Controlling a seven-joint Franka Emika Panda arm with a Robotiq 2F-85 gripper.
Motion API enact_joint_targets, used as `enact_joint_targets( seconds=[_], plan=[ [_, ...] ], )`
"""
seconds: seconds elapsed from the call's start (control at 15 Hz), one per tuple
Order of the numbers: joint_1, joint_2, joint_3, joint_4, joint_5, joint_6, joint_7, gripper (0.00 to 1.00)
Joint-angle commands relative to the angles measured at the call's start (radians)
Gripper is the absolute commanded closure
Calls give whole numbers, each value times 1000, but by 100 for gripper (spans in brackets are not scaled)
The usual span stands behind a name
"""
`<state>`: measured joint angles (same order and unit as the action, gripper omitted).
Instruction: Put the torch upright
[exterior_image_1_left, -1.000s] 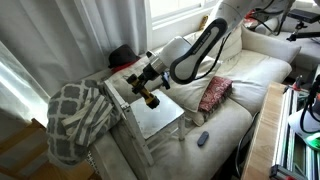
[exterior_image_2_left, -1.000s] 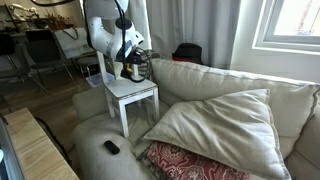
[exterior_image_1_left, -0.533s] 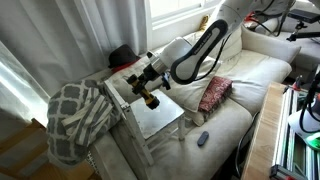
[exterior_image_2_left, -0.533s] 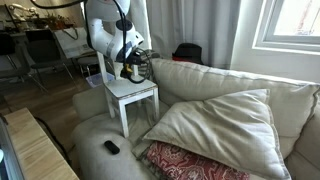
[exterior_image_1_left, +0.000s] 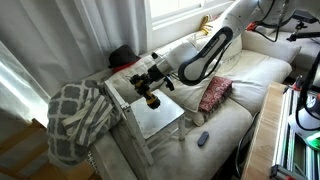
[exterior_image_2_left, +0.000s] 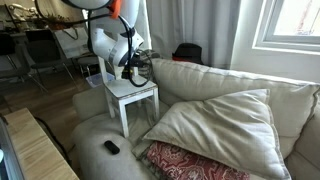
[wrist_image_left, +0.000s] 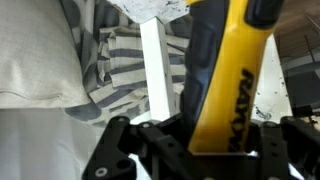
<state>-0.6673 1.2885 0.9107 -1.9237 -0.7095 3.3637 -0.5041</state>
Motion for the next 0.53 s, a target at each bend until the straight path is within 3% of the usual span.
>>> enact_joint_targets(
  seconds=[0.0,0.27,0.33,0.4,0.47],
  plan=[
    [-137,175,96,-31,-151,14,-108,95],
    [-226,296,119,-49,-278,-53,-191,95],
    [-208,204,79,-119,-247,10,-164,95],
    [-176,220,74,-48,-228,-16,-148,80],
    [-185,220,70,-68,-229,-12,-158,80]
  ],
)
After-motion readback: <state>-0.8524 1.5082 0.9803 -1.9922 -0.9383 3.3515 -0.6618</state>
